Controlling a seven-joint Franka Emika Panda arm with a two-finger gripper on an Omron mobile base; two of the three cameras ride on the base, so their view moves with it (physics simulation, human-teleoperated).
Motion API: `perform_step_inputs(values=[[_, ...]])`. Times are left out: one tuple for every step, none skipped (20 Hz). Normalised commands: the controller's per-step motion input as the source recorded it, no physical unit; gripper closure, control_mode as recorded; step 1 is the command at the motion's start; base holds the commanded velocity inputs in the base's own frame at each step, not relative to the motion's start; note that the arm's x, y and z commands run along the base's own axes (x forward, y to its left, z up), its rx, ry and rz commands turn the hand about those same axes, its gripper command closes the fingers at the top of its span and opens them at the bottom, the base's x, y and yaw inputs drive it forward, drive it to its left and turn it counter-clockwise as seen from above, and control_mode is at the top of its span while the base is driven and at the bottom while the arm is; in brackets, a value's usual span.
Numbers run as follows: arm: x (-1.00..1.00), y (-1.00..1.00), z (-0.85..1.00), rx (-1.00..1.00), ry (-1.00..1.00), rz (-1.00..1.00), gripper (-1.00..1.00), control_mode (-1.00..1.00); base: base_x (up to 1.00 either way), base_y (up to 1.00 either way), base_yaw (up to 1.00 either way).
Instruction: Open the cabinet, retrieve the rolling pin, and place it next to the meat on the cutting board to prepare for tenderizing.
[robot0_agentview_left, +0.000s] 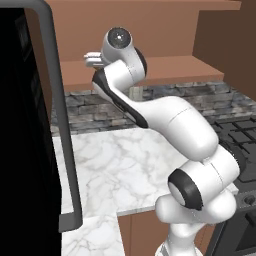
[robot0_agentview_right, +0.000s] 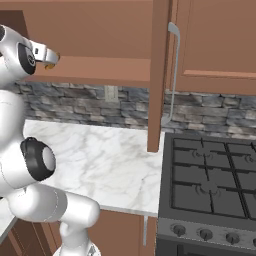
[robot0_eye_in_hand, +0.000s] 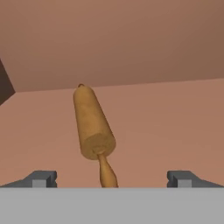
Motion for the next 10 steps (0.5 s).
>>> perform_step_inputs(values=[[0.28, 0.05, -0.04, 0.00, 0.00, 0.04, -1.00, -1.00, 0.00, 0.00, 0.00], [0.28, 0.05, -0.03, 0.00, 0.00, 0.04, -1.00, -1.00, 0.00, 0.00, 0.00], [0.27, 0.04, -0.02, 0.00, 0.00, 0.04, -1.00, -1.00, 0.00, 0.00, 0.00], [0.29, 0.05, -0.02, 0.00, 0.01, 0.04, -1.00, -1.00, 0.00, 0.00, 0.00], [0.29, 0.04, -0.01, 0.00, 0.00, 0.04, -1.00, -1.00, 0.00, 0.00, 0.00], [0.28, 0.03, -0.02, 0.00, 0.00, 0.04, -1.00, -1.00, 0.00, 0.00, 0.00], [0.28, 0.03, -0.03, 0.00, 0.00, 0.04, -1.00, -1.00, 0.00, 0.00, 0.00], [0.28, 0.03, -0.03, 0.00, 0.00, 0.05, -1.00, -1.00, 0.00, 0.00, 0.00], [0.28, 0.04, -0.03, 0.00, 0.01, 0.05, -1.00, -1.00, 0.00, 0.00, 0.00], [0.28, 0.05, -0.04, 0.00, 0.00, 0.05, -1.00, -1.00, 0.00, 0.00, 0.00]])
